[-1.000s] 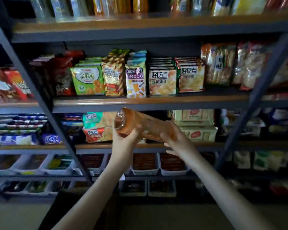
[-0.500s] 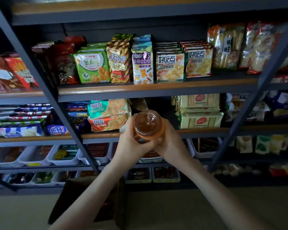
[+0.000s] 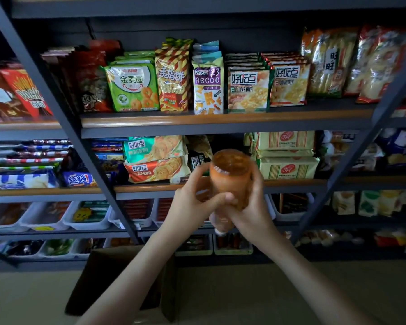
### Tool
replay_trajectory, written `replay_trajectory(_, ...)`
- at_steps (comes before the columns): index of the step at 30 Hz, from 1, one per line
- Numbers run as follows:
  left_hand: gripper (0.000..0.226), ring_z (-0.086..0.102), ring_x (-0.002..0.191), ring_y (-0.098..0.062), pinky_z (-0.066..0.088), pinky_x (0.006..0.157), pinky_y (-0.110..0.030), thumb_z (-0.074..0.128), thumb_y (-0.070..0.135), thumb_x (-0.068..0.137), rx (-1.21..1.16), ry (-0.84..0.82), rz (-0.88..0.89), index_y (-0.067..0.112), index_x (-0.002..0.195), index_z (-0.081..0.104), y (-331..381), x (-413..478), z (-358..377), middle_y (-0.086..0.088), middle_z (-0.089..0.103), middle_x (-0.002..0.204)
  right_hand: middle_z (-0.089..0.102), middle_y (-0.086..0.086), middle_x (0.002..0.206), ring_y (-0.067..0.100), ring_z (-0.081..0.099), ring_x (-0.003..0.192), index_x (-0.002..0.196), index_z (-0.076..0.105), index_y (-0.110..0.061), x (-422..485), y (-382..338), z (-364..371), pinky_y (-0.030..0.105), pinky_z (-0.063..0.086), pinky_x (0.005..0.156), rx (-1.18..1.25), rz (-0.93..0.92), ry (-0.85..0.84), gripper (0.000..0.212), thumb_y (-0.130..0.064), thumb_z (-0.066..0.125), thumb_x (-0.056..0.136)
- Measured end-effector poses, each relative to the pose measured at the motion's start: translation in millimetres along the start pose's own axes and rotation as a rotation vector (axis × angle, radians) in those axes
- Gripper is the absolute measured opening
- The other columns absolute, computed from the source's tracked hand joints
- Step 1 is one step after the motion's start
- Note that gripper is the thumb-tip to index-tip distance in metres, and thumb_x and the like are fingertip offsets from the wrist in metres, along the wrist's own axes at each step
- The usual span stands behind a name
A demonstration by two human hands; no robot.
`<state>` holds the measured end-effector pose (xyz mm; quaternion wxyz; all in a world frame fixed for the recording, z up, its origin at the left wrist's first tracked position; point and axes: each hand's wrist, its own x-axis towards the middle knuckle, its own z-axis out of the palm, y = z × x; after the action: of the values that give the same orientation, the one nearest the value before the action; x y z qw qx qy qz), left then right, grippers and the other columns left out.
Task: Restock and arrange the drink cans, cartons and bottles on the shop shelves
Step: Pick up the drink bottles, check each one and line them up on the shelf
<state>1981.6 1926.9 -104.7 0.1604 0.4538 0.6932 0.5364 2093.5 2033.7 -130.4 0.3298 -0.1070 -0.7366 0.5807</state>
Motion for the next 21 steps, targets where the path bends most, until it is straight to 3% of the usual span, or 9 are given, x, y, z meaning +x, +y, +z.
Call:
replay_trajectory(4, 0.067, 0.063, 0.101, 0.003, 0.054, 0.087, -0.024, 0.076, 0.051, 0.075, 0.004, -0.255, -0.133, 0.055, 0.127, 0.034, -13, -3, -1, 0.014, 0.063, 0.117, 0.062, 0.005, 0.123, 0.025, 0.063, 0.114, 0.146, 0.027, -0.029, 16, -2, -8, 0.041, 0.054, 0.091, 0.426, 0.210, 0.218, 0.092, -0.013, 0.079, 0.073)
replay_trajectory(6, 0.067, 0.062, 0.101, 0.005, 0.054, 0.088, -0.023, 0.077, 0.038, 0.079, -0.004, -0.249, -0.152, 0.057, 0.124, 0.031, -18, -8, 4, 0.017, 0.061, 0.116, 0.064, 0.010, 0.120, 0.032, 0.062, 0.114, 0.143, 0.034, -0.026, 23, -3, -15, 0.049, 0.051, 0.094, 0.551, 0.300, 0.264, 0.080, -0.014, 0.072, 0.073)
replay_trajectory(9, 0.060, 0.062, 0.103, 0.001, 0.055, 0.088, -0.027, 0.075, 0.043, 0.080, -0.022, -0.147, -0.150, 0.051, 0.125, 0.037, -25, -8, 16, 0.013, 0.063, 0.118, 0.065, 0.006, 0.115, 0.028, 0.064, 0.111, 0.140, 0.037, -0.025, 29, 1, -23, 0.044, 0.052, 0.095, 0.538, 0.349, 0.153, 0.071, -0.020, 0.068, 0.076)
replay_trajectory(11, 0.055, 0.063, 0.099, 0.001, 0.056, 0.085, -0.027, 0.075, 0.047, 0.076, -0.038, -0.105, -0.189, 0.054, 0.119, 0.041, -28, -7, 22, 0.013, 0.064, 0.113, 0.057, -0.002, 0.129, 0.015, 0.056, 0.121, 0.141, 0.030, -0.030, 31, 6, -29, 0.028, 0.046, 0.101, 0.313, 0.364, 0.090, 0.071, -0.027, 0.068, 0.080)
replay_trajectory(13, 0.054, 0.064, 0.096, 0.000, 0.057, 0.084, -0.031, 0.077, 0.049, 0.073, -0.046, -0.079, -0.228, 0.056, 0.114, 0.043, -33, -6, 24, 0.013, 0.065, 0.110, 0.022, -0.012, 0.150, 0.000, 0.024, 0.136, 0.148, 0.006, -0.035, 28, 16, -39, 0.019, 0.019, 0.110, -0.211, 0.263, 0.104, 0.091, -0.039, 0.068, 0.081)
replay_trajectory(15, 0.057, 0.066, 0.097, -0.004, 0.058, 0.084, -0.037, 0.075, 0.059, 0.063, -0.064, -0.078, -0.269, 0.055, 0.113, 0.047, -37, -4, 24, 0.012, 0.066, 0.110, 0.001, -0.010, 0.155, 0.003, -0.003, 0.143, 0.149, -0.006, -0.042, 22, 29, -53, 0.031, 0.005, 0.115, -0.586, -0.030, -0.005, 0.100, -0.050, 0.067, 0.080)
replay_trajectory(17, 0.054, 0.067, 0.095, -0.008, 0.059, 0.083, -0.041, 0.078, 0.057, 0.062, -0.102, -0.101, -0.310, 0.053, 0.110, 0.052, -39, 1, 23, 0.011, 0.067, 0.107, -0.010, -0.014, 0.157, 0.011, -0.015, 0.147, 0.147, -0.008, -0.051, 18, 39, -62, 0.047, 0.003, 0.118, -0.769, -0.132, -0.292, 0.102, -0.045, 0.070, 0.082)
replay_trajectory(19, 0.042, 0.068, 0.092, -0.009, 0.059, 0.081, -0.041, 0.080, 0.037, 0.074, -0.150, -0.132, -0.339, 0.049, 0.104, 0.053, -31, 7, 22, 0.009, 0.066, 0.104, -0.005, -0.006, 0.161, 0.022, -0.012, 0.149, 0.149, -0.005, -0.049, 17, 46, -63, 0.055, 0.002, 0.117, -1.019, -0.204, -0.382, 0.108, -0.032, 0.076, 0.081)
replay_trajectory(21, 0.040, 0.067, 0.096, -0.016, 0.059, 0.082, -0.040, 0.077, 0.019, 0.081, -0.200, -0.223, -0.376, 0.044, 0.103, 0.053, -17, 15, 18, 0.003, 0.063, 0.107, 0.029, 0.013, 0.153, 0.032, 0.015, 0.146, 0.150, 0.023, -0.028, 23, 44, -60, 0.056, 0.013, 0.118, -1.105, -0.341, -0.241, 0.094, -0.013, 0.080, 0.076)
